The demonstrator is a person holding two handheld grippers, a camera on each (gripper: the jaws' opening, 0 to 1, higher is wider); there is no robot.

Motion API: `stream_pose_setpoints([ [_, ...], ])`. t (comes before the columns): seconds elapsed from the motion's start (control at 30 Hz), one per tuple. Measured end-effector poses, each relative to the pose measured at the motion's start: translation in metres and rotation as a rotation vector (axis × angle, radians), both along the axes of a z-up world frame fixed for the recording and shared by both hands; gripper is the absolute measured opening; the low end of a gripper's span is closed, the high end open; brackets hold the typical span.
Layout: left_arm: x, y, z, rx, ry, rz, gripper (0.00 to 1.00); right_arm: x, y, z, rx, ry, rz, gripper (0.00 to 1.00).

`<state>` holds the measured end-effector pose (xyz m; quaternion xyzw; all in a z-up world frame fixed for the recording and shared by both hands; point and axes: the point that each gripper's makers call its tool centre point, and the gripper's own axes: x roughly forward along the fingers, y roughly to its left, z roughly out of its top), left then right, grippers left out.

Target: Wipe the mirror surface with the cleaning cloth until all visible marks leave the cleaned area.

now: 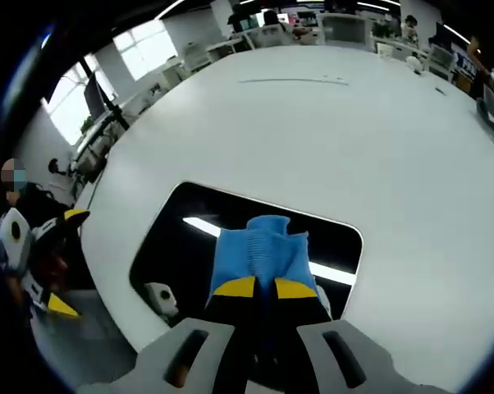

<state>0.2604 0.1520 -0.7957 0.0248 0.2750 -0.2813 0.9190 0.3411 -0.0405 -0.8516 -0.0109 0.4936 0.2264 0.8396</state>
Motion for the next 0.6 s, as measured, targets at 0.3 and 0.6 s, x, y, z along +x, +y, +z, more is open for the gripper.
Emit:
stream_pose_setpoints([
  [0.3, 0.0, 0.0, 0.0, 0.001, -0.002, 0.001, 0.99, -0.001, -0.02, 0.0, -0.019, 0.003, -0.022, 0.01],
  [0.6, 0.0, 0.0, 0.0, 0.003, -0.003, 0.002, 0.99, -0.002, -0.035, 0.0, -0.029, 0.004, -0.043, 0.01],
])
